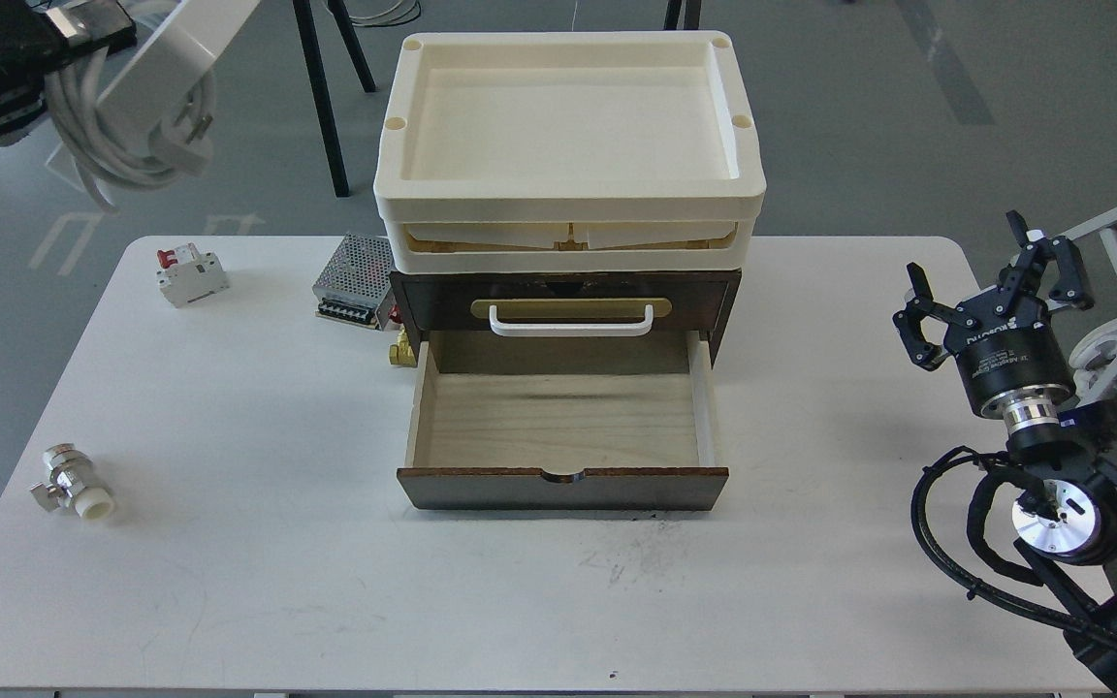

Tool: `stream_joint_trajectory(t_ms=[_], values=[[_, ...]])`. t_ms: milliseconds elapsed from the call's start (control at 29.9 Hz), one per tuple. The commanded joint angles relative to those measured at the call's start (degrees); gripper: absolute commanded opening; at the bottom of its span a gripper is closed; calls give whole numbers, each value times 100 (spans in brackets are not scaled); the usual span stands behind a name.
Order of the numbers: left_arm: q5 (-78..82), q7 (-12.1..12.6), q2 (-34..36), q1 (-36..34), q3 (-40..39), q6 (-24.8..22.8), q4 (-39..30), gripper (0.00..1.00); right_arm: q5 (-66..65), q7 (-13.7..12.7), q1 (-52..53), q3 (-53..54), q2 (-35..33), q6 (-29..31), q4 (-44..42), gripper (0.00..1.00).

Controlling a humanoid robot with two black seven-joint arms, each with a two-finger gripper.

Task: Put charging cable into cabinet
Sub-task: 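Lift the power strip with its cable up and away from the table, then swing the held power strip over the open drawer and lower it in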

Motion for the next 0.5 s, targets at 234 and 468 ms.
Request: stream_joint_trajectory(t_ms=[234,468], values=[[1429,2,-561,-514,67,-471,-324,9,-9,0,0,0,0,1,-9,99],[2694,2,-1501,-470,111,-471,-333,9,-9,0,9,0,0,1,-18,99]])
